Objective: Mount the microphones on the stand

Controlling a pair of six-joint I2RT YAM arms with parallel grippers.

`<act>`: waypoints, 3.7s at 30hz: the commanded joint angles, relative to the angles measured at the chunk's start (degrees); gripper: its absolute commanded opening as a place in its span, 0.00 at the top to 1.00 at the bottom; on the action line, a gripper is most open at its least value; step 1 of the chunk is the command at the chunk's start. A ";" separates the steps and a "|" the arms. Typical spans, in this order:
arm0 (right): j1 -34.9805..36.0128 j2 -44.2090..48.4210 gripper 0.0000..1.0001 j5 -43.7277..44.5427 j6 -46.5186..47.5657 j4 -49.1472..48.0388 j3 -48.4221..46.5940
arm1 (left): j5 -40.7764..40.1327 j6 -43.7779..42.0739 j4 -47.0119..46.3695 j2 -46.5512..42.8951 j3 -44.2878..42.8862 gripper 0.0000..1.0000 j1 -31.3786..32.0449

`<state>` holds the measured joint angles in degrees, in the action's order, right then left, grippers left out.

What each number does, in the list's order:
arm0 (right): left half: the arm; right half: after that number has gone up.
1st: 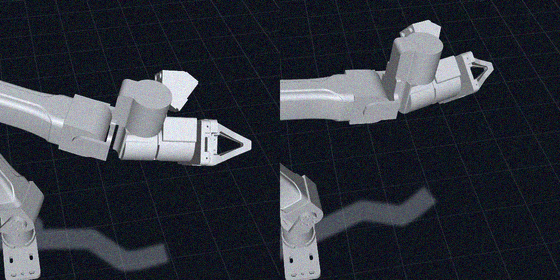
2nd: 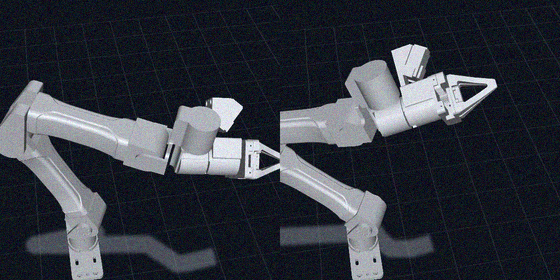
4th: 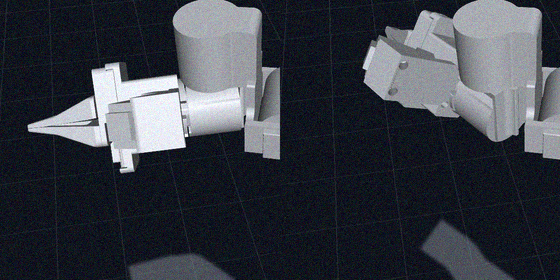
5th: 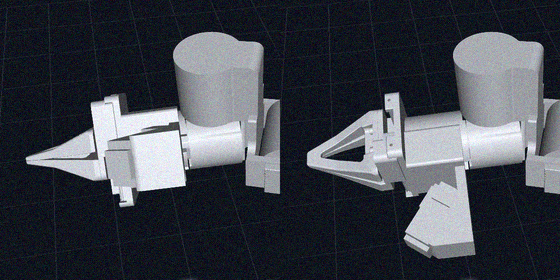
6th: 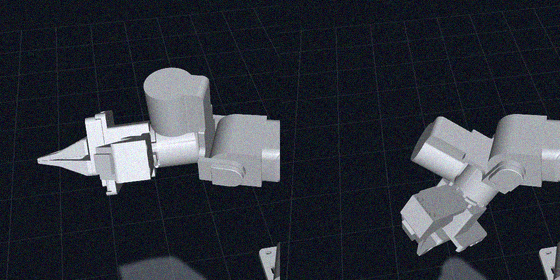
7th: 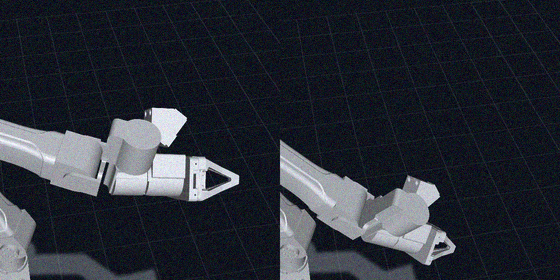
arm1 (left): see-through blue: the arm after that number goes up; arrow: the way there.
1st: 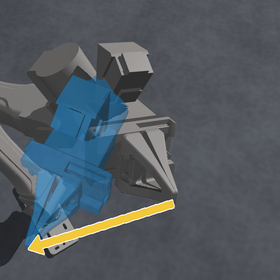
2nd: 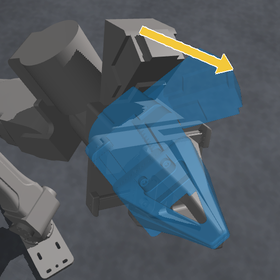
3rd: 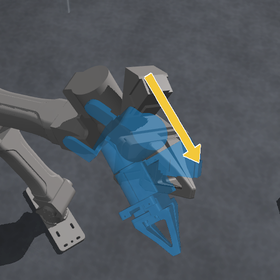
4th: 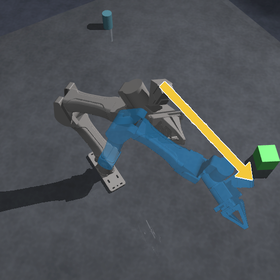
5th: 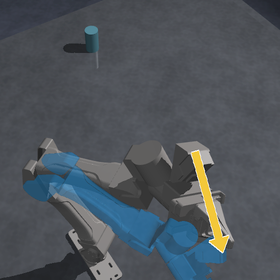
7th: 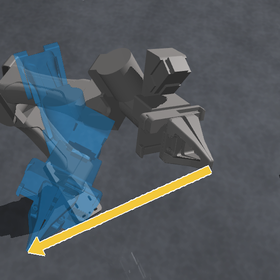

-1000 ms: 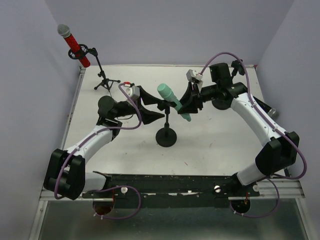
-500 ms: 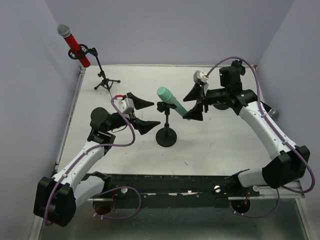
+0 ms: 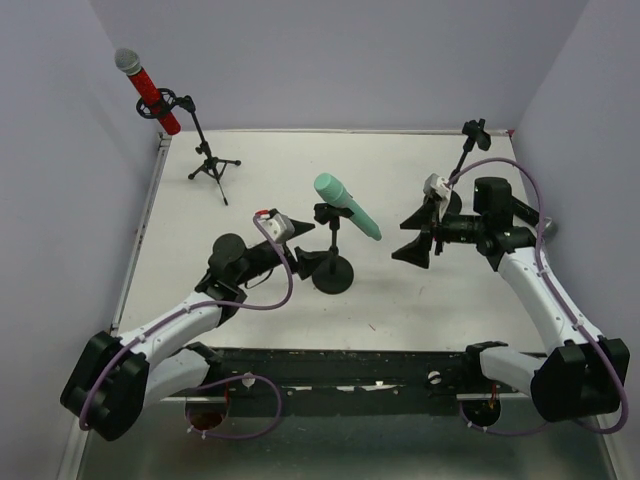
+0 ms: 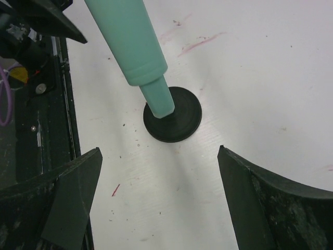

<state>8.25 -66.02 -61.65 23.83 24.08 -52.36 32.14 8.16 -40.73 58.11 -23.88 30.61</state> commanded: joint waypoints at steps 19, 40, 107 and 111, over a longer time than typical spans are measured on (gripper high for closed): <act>-3.42 2.39 0.00 -3.66 -2.92 -6.41 2.96 | -21.85 -2.54 -12.18 13.35 -3.63 0.55 10.96; -3.42 2.21 0.00 -3.66 -2.30 -5.62 2.88 | -24.85 -5.09 -13.15 7.38 -2.75 1.00 4.83; -5.88 3.35 0.00 0.20 2.70 8.32 -5.71 | -18.29 19.61 32.82 -26.73 -2.66 0.02 -44.59; -5.88 3.79 0.00 9.15 3.15 18.27 -15.90 | -9.13 18.39 33.34 -27.08 -5.03 0.02 -40.29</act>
<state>2.55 -63.94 -61.19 25.54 31.44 -58.65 11.64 25.28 -15.59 31.29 -26.39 -13.43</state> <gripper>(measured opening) 0.998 0.983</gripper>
